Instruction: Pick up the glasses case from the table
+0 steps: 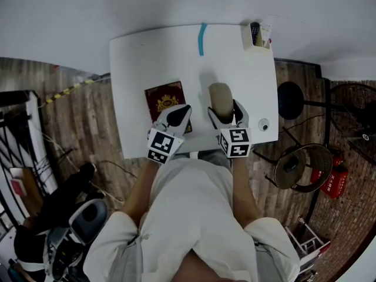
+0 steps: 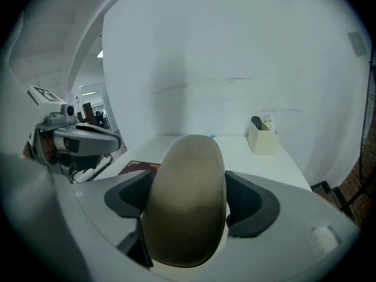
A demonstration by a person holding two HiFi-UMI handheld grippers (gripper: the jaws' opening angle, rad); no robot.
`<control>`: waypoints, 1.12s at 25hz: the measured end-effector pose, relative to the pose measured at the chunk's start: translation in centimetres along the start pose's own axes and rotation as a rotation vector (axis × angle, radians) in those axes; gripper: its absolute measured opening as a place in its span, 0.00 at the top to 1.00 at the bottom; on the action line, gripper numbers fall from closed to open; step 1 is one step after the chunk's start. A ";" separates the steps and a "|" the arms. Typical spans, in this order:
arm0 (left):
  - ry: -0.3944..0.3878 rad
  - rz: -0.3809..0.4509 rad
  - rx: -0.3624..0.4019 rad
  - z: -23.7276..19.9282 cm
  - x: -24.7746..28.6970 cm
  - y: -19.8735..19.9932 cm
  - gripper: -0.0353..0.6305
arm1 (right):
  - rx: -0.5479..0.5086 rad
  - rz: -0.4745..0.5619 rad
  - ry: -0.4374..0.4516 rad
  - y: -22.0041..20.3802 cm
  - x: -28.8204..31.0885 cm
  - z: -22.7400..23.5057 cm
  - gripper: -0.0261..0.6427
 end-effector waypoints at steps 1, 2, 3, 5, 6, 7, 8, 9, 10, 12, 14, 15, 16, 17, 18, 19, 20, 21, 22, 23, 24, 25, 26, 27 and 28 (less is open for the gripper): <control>0.003 0.013 0.005 0.0 -0.3 0.5 0.92 | 0.000 0.023 -0.001 0.8 -0.5 0.0 0.37; 0.005 0.026 0.011 -0.1 -0.6 1.1 0.92 | 0.002 0.045 -0.001 1.5 -1.0 0.0 0.37; 0.008 0.039 0.017 -0.1 -0.9 1.6 0.92 | 0.005 0.067 -0.001 2.2 -1.5 0.0 0.37; 0.013 0.065 0.030 -0.1 -1.5 2.6 0.92 | 0.012 0.109 -0.001 3.6 -2.6 -0.2 0.37; 0.016 0.078 0.036 -0.1 -1.9 3.2 0.92 | 0.014 0.129 0.000 4.2 -3.2 -0.2 0.37; 0.019 0.091 0.042 -0.1 -2.2 3.7 0.92 | 0.015 0.148 0.000 4.8 -3.7 -0.3 0.37; 0.022 0.103 0.047 -0.1 -2.5 4.2 0.92 | 0.018 0.166 0.000 5.3 -4.2 -0.3 0.37; 0.024 0.115 0.052 0.0 -2.9 4.6 0.92 | 0.022 0.182 -0.001 5.8 -4.8 -0.3 0.37; 0.025 0.125 0.056 0.0 -3.2 5.0 0.92 | 0.028 0.197 -0.002 6.2 -5.3 -0.3 0.37; 0.027 0.144 0.064 0.2 -3.8 5.7 0.92 | 0.039 0.227 -0.005 6.9 -6.3 -0.3 0.37; 0.027 0.160 0.071 0.2 -4.3 6.4 0.92 | 0.045 0.256 -0.009 7.7 -7.2 -0.4 0.37; 0.026 0.170 0.073 0.3 -4.6 6.6 0.92 | 0.045 0.271 -0.012 8.1 -7.7 -0.4 0.37; 0.026 0.180 0.075 0.3 -4.9 6.9 0.92 | 0.045 0.287 -0.014 8.5 -8.2 -0.4 0.37; 0.025 0.191 0.075 0.3 -5.1 7.2 0.92 | 0.045 0.304 -0.015 8.8 -8.7 -0.5 0.38; 0.024 0.201 0.077 0.4 -5.4 7.5 0.92 | 0.045 0.320 -0.017 9.2 -9.2 -0.5 0.37; 0.023 0.210 0.080 0.5 -5.6 7.8 0.92 | 0.046 0.335 -0.018 9.4 -9.7 -0.6 0.38; 0.021 0.218 0.083 0.7 -5.9 8.0 0.92 | 0.047 0.350 -0.021 9.7 -10.2 -0.7 0.38; 0.018 0.224 0.084 0.9 -6.1 8.2 0.92 | 0.047 0.364 -0.024 9.9 -10.6 -0.7 0.38; 0.014 0.230 0.085 1.0 -6.3 8.3 0.92 | 0.049 0.376 -0.028 10.0 -11.0 -0.7 0.38; 0.011 0.236 0.087 1.2 -6.4 8.5 0.92 | 0.050 0.388 -0.032 10.1 -11.3 -0.8 0.38; 0.008 0.242 0.091 1.3 -6.6 8.7 0.92 | 0.051 0.397 -0.035 10.2 -11.5 -0.8 0.38; 0.007 0.248 0.095 1.4 -6.7 8.8 0.92 | 0.052 0.404 -0.037 10.2 -11.7 -0.9 0.38; 0.005 0.253 0.099 1.6 -6.9 9.0 0.92 | 0.051 0.408 -0.039 10.2 -11.8 -1.0 0.38; 0.004 0.257 0.103 1.6 -7.0 9.1 0.92 | 0.050 0.411 -0.039 10.2 -11.9 -1.0 0.38; 0.003 0.259 0.104 1.7 -7.1 9.2 0.92 | 0.048 0.413 -0.040 10.2 -11.9 -1.1 0.38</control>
Point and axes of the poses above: the fingertips, and each gripper's own axes: x forward along the fingers, z to its right, y out of its top, the point moved 2 cm from there along -x, backward along the fingers, and after that the axes turned 7 degrees about -y, right-handed, at the moved point
